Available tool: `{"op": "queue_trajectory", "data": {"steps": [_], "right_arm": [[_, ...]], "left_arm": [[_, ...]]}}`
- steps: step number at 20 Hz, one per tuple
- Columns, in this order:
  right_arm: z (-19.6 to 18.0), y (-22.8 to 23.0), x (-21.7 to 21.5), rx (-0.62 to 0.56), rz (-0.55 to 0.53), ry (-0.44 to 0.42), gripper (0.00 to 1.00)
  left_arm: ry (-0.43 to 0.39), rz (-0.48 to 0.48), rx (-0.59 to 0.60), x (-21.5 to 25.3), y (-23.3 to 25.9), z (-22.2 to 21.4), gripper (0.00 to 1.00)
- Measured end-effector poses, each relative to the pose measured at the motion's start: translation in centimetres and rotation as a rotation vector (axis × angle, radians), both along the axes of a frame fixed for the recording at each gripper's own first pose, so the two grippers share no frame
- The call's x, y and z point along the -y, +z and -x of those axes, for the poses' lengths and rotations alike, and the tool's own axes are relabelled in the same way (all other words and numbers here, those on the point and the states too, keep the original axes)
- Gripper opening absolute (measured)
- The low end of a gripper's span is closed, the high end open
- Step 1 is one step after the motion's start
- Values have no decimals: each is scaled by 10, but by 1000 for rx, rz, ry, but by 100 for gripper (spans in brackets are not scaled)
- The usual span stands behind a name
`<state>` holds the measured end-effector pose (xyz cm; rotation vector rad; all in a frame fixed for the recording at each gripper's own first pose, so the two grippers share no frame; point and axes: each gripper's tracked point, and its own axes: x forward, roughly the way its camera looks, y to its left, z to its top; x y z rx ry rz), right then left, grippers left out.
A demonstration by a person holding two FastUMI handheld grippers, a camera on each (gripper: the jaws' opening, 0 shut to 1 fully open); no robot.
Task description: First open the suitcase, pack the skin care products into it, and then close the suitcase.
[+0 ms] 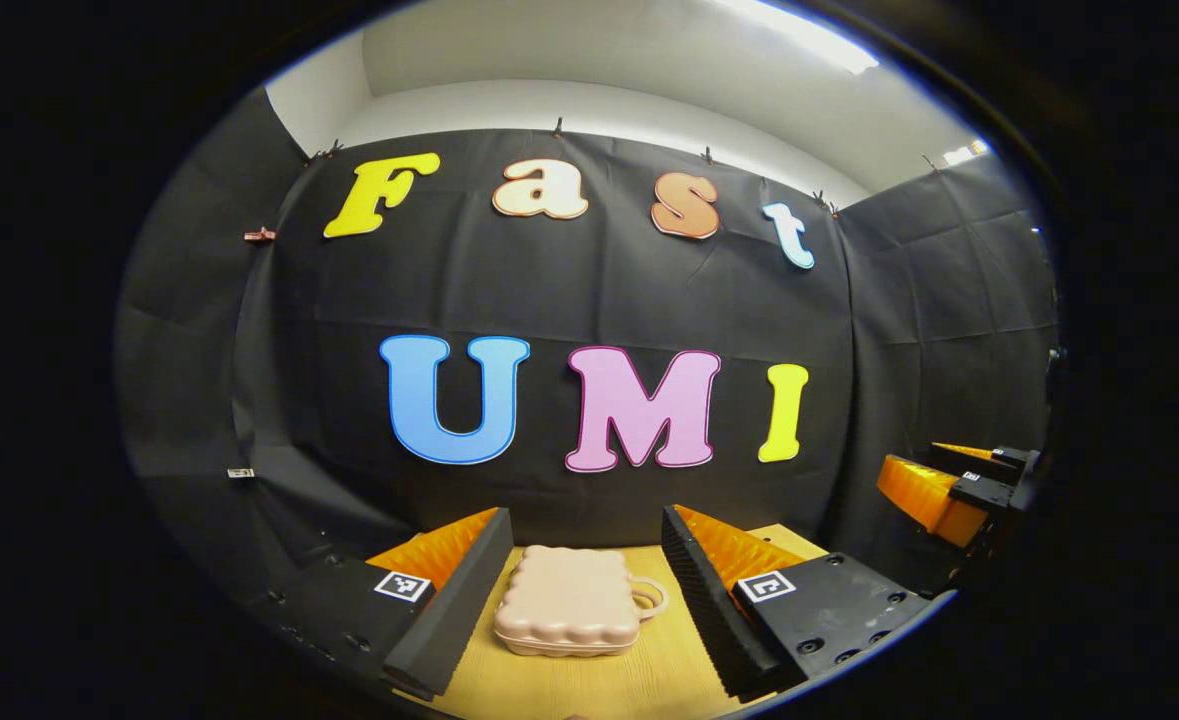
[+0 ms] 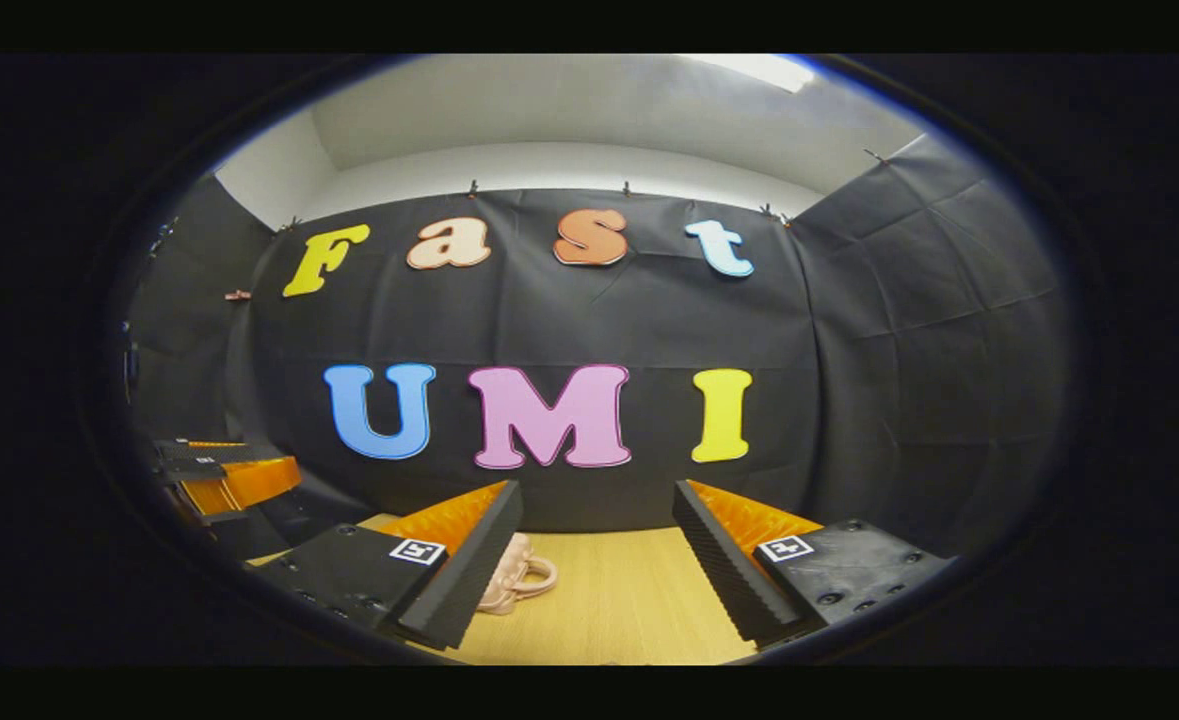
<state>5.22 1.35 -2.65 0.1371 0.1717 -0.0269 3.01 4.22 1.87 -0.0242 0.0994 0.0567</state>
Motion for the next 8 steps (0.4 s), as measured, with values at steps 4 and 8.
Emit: {"op": "queue_trajectory", "data": {"steps": [4, 8], "right_arm": [[-1, -4, 0, -12, -15, 2, 97], [-1, -2, 3, -9, 1, 6, 97]], "left_arm": [[5, 3, -1, 0, -2, 0, 95], [14, 0, -7, 1, -4, -1, 95]]}}
